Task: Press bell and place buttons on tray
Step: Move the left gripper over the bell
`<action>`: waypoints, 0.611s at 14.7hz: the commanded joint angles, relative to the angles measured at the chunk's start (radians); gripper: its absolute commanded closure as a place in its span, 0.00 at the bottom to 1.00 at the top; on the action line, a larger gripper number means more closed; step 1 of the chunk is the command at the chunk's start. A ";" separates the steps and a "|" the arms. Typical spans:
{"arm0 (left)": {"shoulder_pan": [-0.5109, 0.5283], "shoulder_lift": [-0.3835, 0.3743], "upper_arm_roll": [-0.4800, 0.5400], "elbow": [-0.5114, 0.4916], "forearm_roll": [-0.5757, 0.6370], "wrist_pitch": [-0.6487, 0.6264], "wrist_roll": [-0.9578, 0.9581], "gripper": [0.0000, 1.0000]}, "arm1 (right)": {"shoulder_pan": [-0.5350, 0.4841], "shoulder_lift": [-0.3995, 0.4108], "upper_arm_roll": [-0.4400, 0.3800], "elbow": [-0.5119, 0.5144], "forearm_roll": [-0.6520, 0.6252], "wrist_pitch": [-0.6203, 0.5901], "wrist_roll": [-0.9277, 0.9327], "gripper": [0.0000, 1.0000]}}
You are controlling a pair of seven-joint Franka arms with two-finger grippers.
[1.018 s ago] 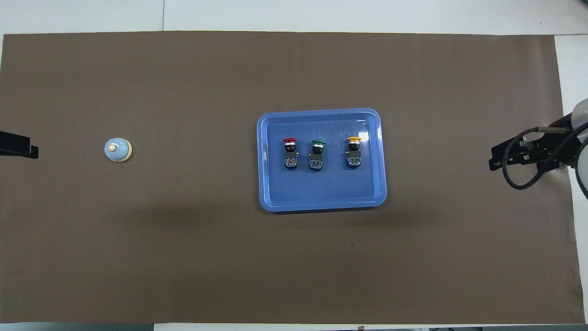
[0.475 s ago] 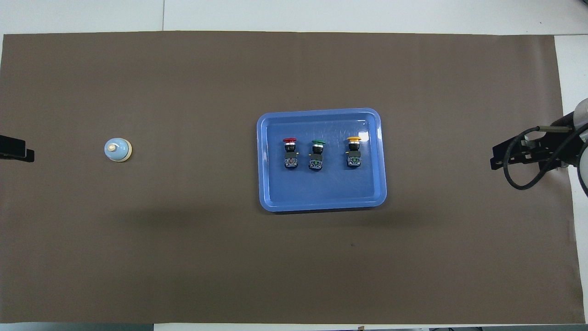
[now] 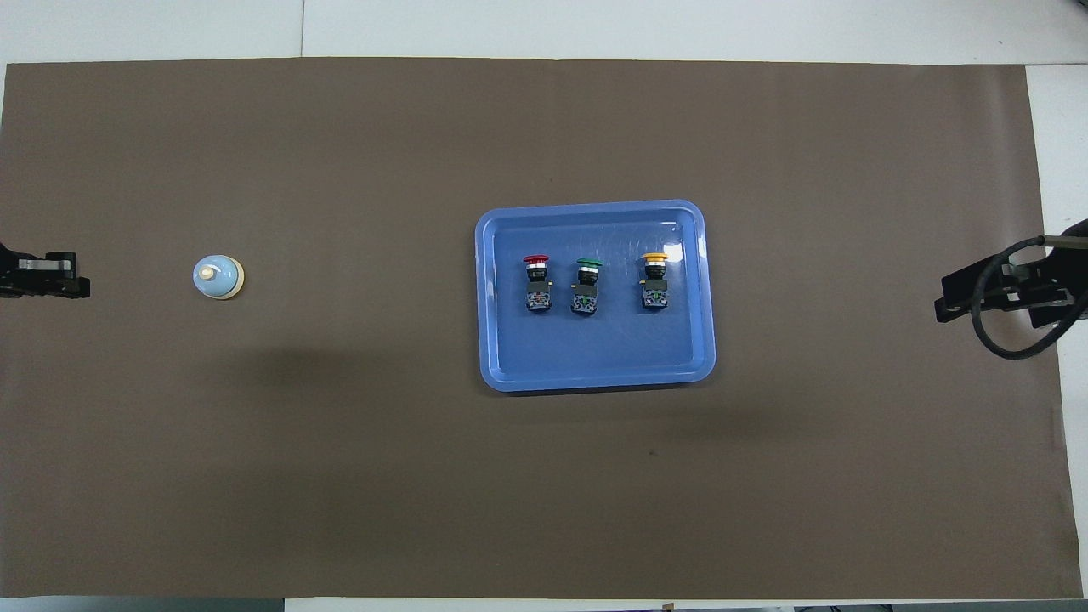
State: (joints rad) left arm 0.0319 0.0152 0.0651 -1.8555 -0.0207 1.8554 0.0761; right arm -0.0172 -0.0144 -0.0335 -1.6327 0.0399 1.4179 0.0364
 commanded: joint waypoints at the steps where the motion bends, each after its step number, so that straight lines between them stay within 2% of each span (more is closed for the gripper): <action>1: -0.012 0.129 -0.002 0.029 -0.001 0.102 -0.012 1.00 | -0.010 -0.015 0.012 -0.016 -0.018 -0.002 -0.019 0.00; 5: -0.039 0.227 -0.005 0.024 -0.004 0.221 -0.013 1.00 | -0.007 -0.013 0.012 -0.016 -0.018 -0.002 -0.019 0.00; 9: -0.049 0.261 -0.005 0.021 -0.004 0.234 -0.013 1.00 | -0.006 -0.015 0.012 -0.016 -0.018 -0.002 -0.019 0.00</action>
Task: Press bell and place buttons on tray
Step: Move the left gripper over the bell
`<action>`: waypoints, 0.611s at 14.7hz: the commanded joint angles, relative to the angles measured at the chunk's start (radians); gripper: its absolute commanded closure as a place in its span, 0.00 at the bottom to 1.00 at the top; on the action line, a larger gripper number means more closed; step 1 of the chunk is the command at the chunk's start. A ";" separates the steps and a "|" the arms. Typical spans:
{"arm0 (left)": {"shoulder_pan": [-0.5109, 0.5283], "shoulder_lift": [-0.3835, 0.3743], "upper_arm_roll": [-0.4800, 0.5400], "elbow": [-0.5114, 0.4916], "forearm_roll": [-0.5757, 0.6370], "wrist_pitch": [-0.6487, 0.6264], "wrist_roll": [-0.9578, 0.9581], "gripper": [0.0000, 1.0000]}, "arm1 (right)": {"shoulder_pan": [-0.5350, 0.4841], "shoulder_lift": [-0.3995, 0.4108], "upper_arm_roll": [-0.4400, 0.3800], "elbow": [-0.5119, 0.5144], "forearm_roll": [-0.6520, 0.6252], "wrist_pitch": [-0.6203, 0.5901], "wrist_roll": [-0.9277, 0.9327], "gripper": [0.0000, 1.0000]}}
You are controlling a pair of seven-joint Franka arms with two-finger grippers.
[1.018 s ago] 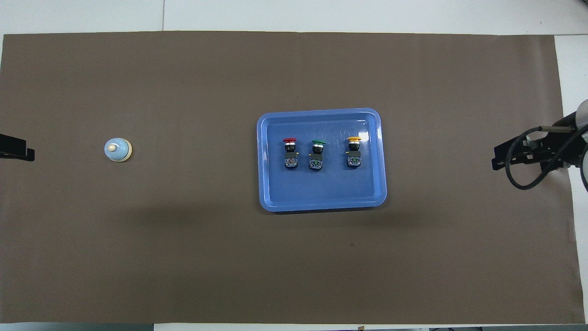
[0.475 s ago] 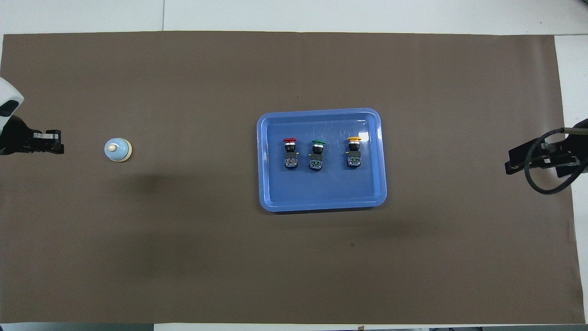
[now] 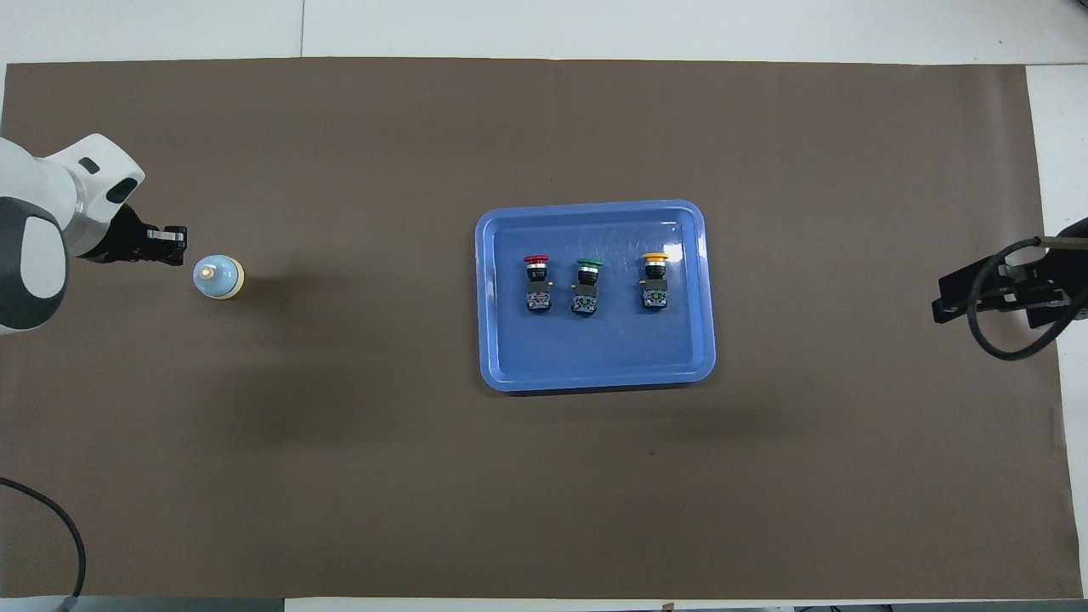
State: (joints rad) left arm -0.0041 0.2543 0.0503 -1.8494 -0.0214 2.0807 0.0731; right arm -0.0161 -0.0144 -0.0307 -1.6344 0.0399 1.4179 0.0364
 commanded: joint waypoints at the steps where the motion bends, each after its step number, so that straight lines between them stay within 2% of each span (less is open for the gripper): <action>1: -0.013 0.032 0.010 0.018 -0.003 0.016 -0.010 1.00 | -0.008 -0.015 0.009 -0.015 -0.018 -0.002 -0.019 0.00; 4: -0.013 0.065 0.010 0.041 -0.003 0.016 -0.010 1.00 | -0.008 -0.015 0.009 -0.015 -0.018 -0.002 -0.019 0.00; 9: -0.020 0.062 0.010 0.022 -0.005 0.015 -0.010 1.00 | -0.008 -0.013 0.009 -0.015 -0.018 -0.002 -0.019 0.00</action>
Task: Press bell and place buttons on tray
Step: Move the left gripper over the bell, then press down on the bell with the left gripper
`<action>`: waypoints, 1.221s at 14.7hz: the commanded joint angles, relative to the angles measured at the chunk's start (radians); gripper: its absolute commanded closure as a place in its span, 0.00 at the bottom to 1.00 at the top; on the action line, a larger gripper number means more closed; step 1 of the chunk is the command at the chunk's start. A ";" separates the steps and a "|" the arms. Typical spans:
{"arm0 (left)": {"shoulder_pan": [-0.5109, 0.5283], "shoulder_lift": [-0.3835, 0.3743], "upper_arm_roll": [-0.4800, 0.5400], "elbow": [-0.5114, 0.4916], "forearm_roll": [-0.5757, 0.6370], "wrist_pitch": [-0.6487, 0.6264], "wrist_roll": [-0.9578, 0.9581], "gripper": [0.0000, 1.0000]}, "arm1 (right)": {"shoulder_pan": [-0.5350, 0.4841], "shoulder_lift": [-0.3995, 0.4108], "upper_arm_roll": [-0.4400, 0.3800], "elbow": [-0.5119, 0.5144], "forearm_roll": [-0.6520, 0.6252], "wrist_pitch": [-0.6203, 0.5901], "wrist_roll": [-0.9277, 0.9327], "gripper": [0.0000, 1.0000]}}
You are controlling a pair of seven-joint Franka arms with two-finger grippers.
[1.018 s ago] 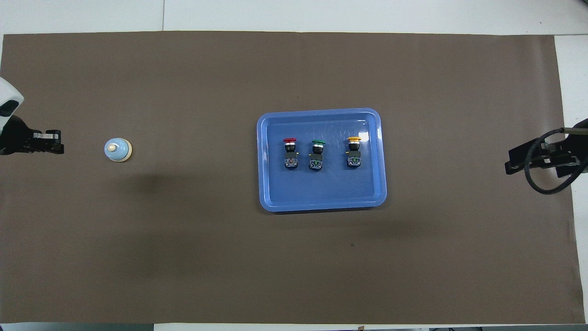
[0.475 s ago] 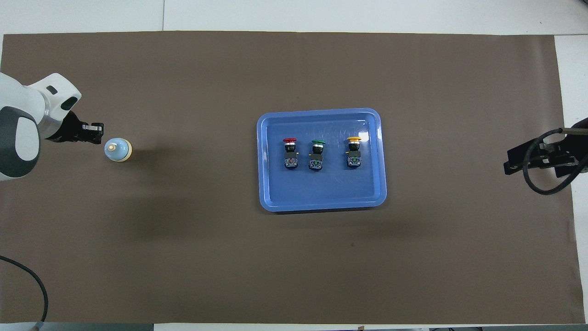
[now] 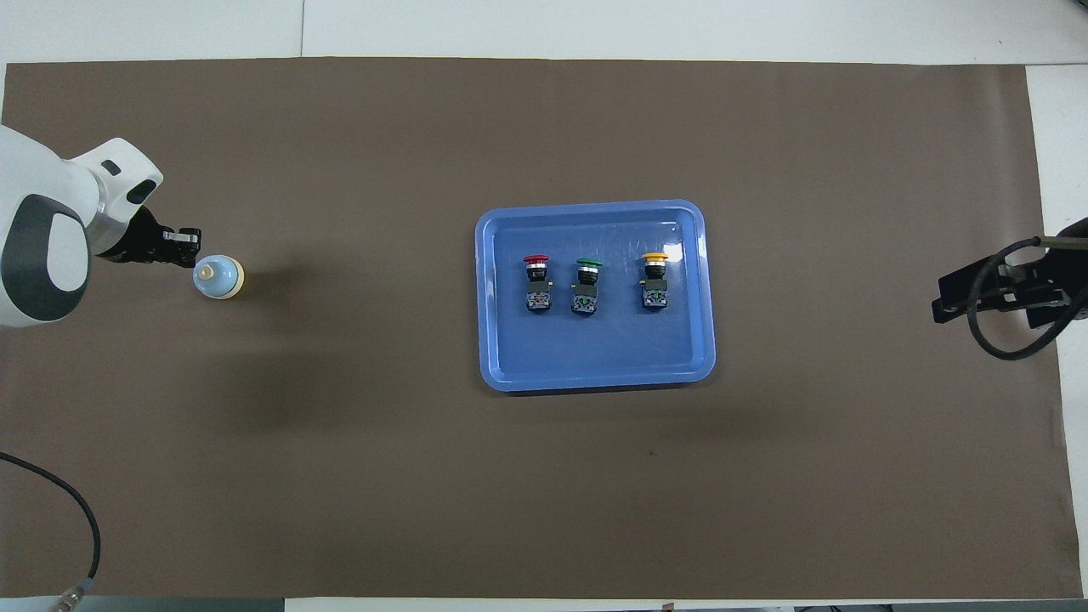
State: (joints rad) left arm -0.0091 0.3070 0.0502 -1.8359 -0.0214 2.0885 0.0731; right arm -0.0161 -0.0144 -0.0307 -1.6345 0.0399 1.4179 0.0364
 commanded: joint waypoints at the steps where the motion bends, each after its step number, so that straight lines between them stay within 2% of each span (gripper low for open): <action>1: -0.015 0.007 0.010 0.004 -0.005 0.010 -0.010 1.00 | -0.007 -0.015 0.008 -0.015 -0.018 -0.002 -0.019 0.00; 8: -0.020 -0.003 0.008 -0.063 -0.003 0.047 -0.013 1.00 | -0.007 -0.015 0.009 -0.015 -0.018 -0.002 -0.019 0.00; 15: -0.020 0.006 0.010 -0.055 -0.005 0.076 -0.021 1.00 | -0.008 -0.015 0.008 -0.015 -0.018 -0.002 -0.019 0.00; 18: -0.019 0.006 0.010 -0.094 -0.005 0.122 -0.021 1.00 | -0.008 -0.015 0.009 -0.015 -0.018 -0.002 -0.019 0.00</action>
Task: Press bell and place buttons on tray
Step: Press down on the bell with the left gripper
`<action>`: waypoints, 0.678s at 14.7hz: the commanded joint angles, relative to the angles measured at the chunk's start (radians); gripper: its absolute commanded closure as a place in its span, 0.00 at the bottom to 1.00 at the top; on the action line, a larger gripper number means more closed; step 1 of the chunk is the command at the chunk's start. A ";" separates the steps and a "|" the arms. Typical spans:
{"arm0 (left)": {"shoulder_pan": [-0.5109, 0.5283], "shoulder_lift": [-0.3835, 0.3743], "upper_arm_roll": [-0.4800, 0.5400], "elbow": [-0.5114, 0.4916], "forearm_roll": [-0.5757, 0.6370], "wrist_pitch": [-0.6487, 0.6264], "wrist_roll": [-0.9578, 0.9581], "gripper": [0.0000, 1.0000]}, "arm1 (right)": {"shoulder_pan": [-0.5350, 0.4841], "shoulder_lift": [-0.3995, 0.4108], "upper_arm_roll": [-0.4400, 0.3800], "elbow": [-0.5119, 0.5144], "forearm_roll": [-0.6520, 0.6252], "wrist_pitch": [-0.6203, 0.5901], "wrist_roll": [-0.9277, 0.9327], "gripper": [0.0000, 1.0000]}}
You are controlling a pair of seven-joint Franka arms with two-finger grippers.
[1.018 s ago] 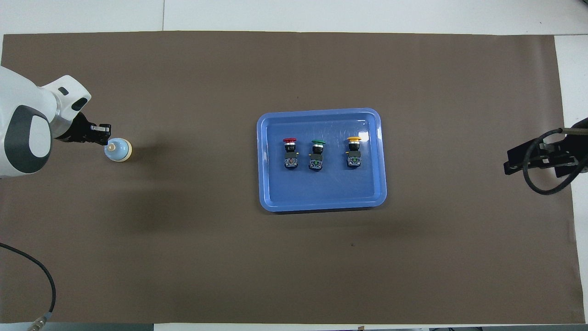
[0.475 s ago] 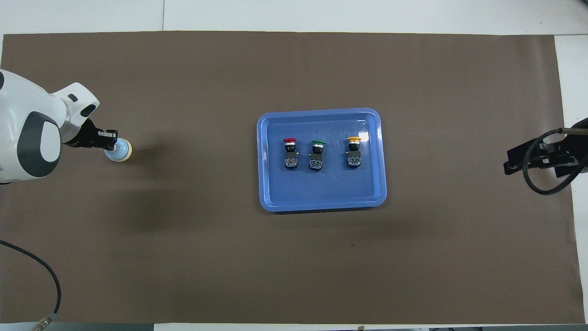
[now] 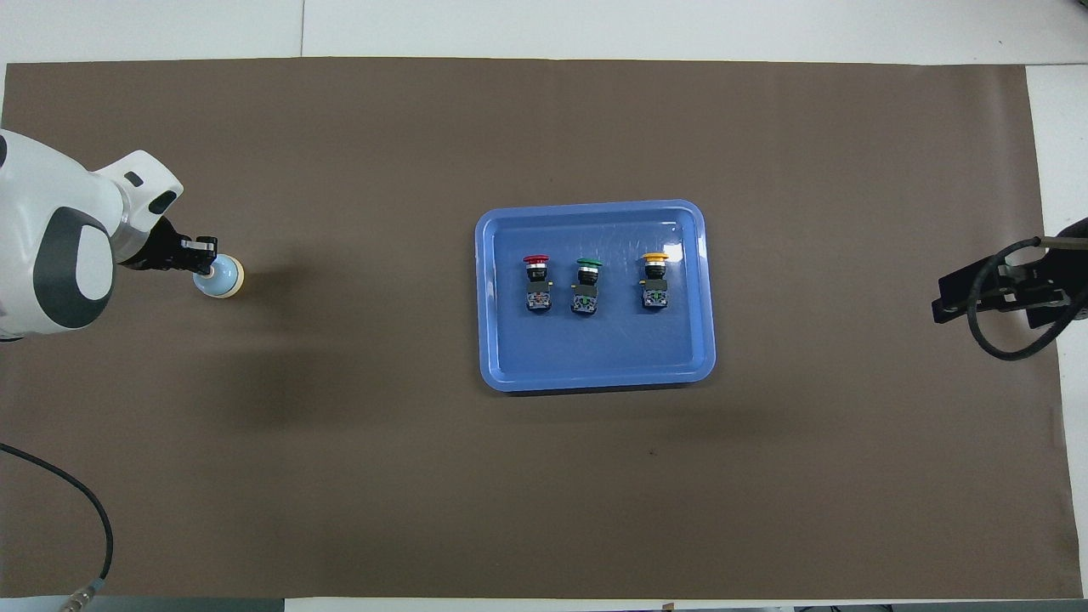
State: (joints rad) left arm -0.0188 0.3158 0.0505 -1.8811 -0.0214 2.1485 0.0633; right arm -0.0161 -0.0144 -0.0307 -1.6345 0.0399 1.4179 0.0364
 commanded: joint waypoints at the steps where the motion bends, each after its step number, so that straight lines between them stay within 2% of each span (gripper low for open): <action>1: -0.010 -0.003 0.009 -0.059 -0.005 0.082 -0.011 1.00 | -0.008 -0.015 0.009 -0.015 -0.018 -0.002 -0.019 0.00; 6: -0.017 -0.003 0.009 -0.023 -0.005 0.022 -0.014 1.00 | -0.008 -0.015 0.009 -0.015 -0.018 -0.002 -0.019 0.00; 10: -0.004 -0.050 0.012 0.118 -0.003 -0.221 -0.013 1.00 | -0.008 -0.015 0.008 -0.015 -0.018 -0.002 -0.019 0.00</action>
State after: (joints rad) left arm -0.0194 0.3013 0.0536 -1.8206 -0.0215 2.0319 0.0612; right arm -0.0161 -0.0144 -0.0307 -1.6345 0.0399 1.4179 0.0364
